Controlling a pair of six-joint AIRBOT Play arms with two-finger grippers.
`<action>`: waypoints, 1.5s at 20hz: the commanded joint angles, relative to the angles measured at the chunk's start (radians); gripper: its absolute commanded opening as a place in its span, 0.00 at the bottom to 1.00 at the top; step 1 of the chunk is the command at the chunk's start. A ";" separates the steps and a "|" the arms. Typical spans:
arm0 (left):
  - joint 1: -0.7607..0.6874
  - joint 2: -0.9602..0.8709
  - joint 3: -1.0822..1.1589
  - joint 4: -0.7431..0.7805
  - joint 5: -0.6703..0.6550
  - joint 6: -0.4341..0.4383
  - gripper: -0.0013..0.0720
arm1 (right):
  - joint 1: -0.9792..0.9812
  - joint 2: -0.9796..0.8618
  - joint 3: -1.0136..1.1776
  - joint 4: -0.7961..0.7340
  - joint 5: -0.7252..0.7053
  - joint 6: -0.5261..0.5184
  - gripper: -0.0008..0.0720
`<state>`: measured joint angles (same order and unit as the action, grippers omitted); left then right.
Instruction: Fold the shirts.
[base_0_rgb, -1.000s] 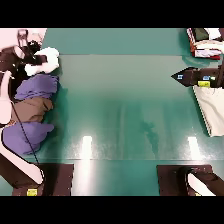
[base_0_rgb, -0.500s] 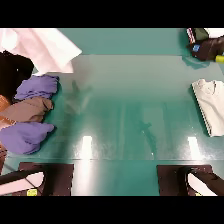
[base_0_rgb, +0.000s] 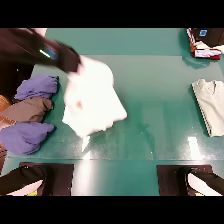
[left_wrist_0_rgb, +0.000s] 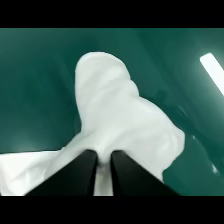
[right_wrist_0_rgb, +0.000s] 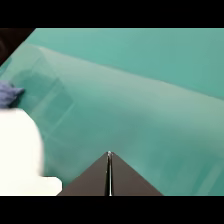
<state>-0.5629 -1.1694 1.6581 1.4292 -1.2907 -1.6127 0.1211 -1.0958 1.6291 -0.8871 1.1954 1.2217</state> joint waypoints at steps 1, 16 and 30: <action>-0.152 -0.042 -0.252 -0.125 0.149 -0.014 0.80 | 0.000 -0.006 0.014 0.002 0.087 0.000 0.03; 0.426 -0.048 -0.553 -0.010 -0.011 0.010 0.78 | 0.000 -0.006 0.013 0.001 0.122 0.000 0.03; 0.426 -0.047 -0.892 -0.128 0.156 0.016 0.05 | 0.000 -0.006 -0.174 -0.003 0.126 0.001 0.03</action>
<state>-0.1379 -1.2167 0.7689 1.3056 -1.1549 -1.5959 0.1211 -1.1015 1.5215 -0.8902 1.3136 1.2221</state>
